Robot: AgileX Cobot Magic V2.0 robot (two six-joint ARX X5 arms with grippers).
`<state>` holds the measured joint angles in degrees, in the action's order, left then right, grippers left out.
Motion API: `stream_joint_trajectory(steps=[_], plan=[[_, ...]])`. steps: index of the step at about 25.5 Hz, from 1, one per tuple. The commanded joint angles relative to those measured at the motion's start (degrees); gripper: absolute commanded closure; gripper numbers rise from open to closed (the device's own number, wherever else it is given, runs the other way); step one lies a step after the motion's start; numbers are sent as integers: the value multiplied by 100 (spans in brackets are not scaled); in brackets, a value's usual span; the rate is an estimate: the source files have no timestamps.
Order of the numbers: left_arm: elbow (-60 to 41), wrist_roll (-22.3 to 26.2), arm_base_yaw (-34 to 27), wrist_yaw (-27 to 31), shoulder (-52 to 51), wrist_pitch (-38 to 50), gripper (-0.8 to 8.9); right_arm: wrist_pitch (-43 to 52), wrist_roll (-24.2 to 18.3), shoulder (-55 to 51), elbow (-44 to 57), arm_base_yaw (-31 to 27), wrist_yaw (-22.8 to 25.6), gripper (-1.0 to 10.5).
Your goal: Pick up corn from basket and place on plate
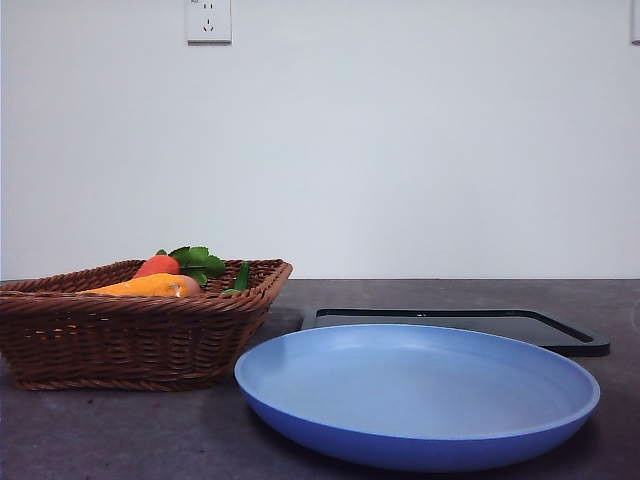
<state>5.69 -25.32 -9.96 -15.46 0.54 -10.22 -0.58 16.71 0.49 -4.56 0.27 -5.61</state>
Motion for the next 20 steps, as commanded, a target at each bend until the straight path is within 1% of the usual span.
stream_joint_trajectory(steps=[1, 5, 9, 12, 13, 17, 20], plan=[[476, -157, -20, -175, 129, -122, 806, -138, 225, 164, -348, 2, 0, 943], [1036, -50, -20, -428, 483, -433, 806, -588, 221, 610, -922, 2, -87, 943], [1576, 247, -20, -933, 964, -824, 806, -1182, 164, 1228, -1633, 4, -498, 943], [1993, 719, -20, -1379, 1390, -1331, 806, -1746, -87, 1727, -2205, 9, -909, 943], [2140, 918, -17, -1541, 1556, -1530, 806, -2046, -243, 1971, -2483, 15, -1141, 943], [2588, 1425, 48, -1980, 2020, -2120, 806, -2938, -791, 2645, -3217, 74, -1764, 943], [2883, 1766, 138, -2269, 2304, -2564, 806, -3585, -1204, 3080, -3665, 157, -2076, 943]])
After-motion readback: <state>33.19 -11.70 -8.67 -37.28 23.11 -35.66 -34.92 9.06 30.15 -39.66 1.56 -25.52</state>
